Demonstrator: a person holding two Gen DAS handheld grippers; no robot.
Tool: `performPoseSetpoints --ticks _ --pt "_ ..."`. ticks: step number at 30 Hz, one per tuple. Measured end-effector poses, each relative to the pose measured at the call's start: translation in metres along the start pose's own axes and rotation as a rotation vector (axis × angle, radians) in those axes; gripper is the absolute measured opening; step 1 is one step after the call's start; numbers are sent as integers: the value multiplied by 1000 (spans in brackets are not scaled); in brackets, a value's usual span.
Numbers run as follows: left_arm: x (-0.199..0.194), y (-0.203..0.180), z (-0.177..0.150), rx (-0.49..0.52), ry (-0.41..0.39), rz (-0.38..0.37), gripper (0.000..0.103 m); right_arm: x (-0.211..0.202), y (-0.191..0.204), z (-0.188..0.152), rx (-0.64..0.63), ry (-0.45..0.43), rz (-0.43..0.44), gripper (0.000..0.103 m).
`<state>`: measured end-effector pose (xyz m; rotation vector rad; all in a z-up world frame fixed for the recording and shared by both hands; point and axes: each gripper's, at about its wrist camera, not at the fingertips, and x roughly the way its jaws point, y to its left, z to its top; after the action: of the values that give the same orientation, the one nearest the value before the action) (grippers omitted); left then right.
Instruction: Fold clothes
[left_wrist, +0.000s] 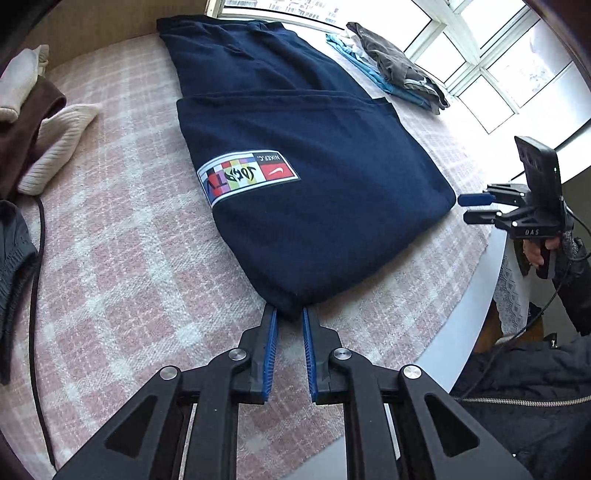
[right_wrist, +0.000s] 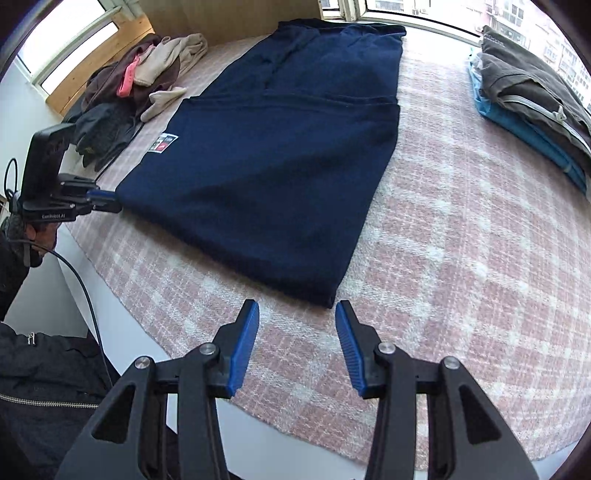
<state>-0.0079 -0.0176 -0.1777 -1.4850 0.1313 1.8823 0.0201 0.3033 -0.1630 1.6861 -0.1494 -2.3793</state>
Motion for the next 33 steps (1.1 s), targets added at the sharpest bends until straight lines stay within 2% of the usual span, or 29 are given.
performPoseSetpoints --ticks 2,7,8,9,10,13,15,18,21,24,27,28,30,32,33 --pt "2 -2 1 7 -1 6 3 2 0 -4 -8 -6 -7 43" --pt "0 -5 5 16 -10 9 2 8 -1 -7 -28 -23 -19 40" --pt "-1 -6 6 23 -13 16 2 7 -3 -7 -30 -23 -17 36" --pt "-2 -7 6 34 -12 26 2 5 -6 -7 -33 -22 -15 23" --pt "-4 -9 7 45 -12 38 1 5 -7 -6 -36 -26 -23 15" --pt "-6 -9 5 63 -6 38 1 0 -14 -4 -26 -42 -14 8" --pt "-6 -8 0 78 10 33 2 1 -19 -3 -3 -30 -2 7" --pt "0 2 -7 44 57 64 0 3 -21 -1 15 -26 -12 7" --pt "-4 12 -10 -6 50 53 0 4 -20 1 34 -27 -2 7" --pt "-16 5 -7 18 19 87 0 -8 -16 -1 30 -39 -19 12" --pt "-17 -6 -1 40 3 34 1 -23 -14 -1 39 -68 -10 18" --pt "-11 -9 1 57 18 45 5 -23 -11 1 27 -64 -18 24" --pt "1 -12 6 83 49 99 5 -22 -4 3 -15 -55 -62 25" --pt "2 -16 8 101 42 136 4 -22 5 4 -63 -47 -114 25" --pt "-1 -21 9 120 31 136 5 -24 8 2 -77 -48 -106 25"
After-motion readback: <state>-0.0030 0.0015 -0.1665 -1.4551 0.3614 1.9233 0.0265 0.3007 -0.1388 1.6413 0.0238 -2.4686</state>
